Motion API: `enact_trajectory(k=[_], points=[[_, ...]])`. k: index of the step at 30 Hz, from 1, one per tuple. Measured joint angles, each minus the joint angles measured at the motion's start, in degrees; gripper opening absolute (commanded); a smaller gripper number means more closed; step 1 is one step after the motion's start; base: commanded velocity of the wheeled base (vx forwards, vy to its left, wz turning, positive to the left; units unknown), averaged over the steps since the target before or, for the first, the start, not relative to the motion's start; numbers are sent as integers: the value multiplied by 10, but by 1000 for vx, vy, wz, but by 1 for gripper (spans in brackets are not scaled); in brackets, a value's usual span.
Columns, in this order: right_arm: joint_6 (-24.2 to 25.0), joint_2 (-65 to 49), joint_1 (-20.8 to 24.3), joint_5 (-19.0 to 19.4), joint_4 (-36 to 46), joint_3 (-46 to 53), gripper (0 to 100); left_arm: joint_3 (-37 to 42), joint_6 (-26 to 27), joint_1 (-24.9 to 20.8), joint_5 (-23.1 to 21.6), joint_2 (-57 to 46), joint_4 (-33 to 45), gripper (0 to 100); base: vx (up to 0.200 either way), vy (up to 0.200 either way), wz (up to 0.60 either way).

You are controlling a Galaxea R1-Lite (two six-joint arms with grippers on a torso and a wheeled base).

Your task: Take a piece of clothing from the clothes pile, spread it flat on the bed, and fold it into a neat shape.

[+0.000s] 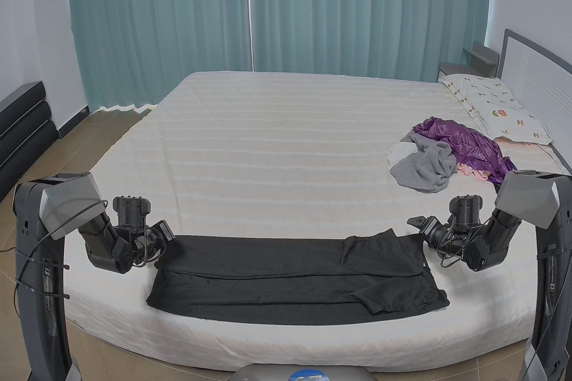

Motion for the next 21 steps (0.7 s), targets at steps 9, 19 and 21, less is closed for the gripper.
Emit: enact_trajectory(k=[9, 19, 21], points=[[-1, 8, 2, -4, 33, -22, 0, 0, 0, -1, 0, 3, 0, 0, 0, 0, 0], [1, 9, -4, -6, 30, -26, 0, 1, -2, -1, 0, 3, -7, 0, 0, 0, 0], [1, 9, -5, -6, 30, -26, 0, 1, -2, -1, -1, 3, -8, 0, 0, 0, 0]])
